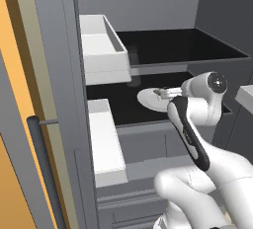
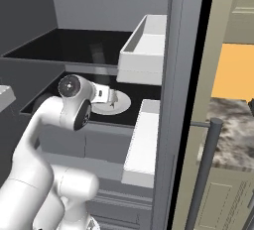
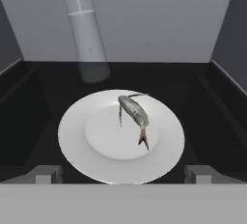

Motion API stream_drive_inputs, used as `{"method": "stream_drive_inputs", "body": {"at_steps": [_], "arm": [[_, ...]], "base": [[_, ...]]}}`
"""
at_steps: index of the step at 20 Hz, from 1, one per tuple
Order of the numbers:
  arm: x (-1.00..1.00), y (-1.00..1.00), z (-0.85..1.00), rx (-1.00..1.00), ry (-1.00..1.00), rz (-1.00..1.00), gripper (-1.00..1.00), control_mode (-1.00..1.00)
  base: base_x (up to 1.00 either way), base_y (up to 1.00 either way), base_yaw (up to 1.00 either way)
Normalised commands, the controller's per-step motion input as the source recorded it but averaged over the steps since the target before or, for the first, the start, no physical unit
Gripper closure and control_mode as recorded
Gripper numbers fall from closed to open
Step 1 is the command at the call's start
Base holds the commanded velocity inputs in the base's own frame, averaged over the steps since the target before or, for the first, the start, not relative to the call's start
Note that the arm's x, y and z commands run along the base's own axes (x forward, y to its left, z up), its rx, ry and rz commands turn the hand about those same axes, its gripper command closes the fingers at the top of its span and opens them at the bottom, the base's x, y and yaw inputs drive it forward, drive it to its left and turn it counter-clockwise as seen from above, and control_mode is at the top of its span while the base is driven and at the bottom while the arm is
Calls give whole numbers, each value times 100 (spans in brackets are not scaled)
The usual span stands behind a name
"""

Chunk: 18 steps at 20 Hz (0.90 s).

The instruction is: Retrieve the fish from the fridge and place it on the saucepan with marinade on the stove.

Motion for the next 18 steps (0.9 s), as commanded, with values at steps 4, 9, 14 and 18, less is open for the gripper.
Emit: {"method": "stream_drive_inputs", "body": {"at_steps": [4, 9, 14, 18], "arm": [[24, -2, -8, 0, 2, 0, -100, -100], [6, 0, -17, 0, 0, 0, -100, -100], [0, 0, -22, 0, 0, 0, -100, -100], [3, 0, -22, 0, 0, 0, -100, -100]], "base": [[0, 0, 0], [0, 0, 0], [0, 0, 0], [0, 0, 0]]}}
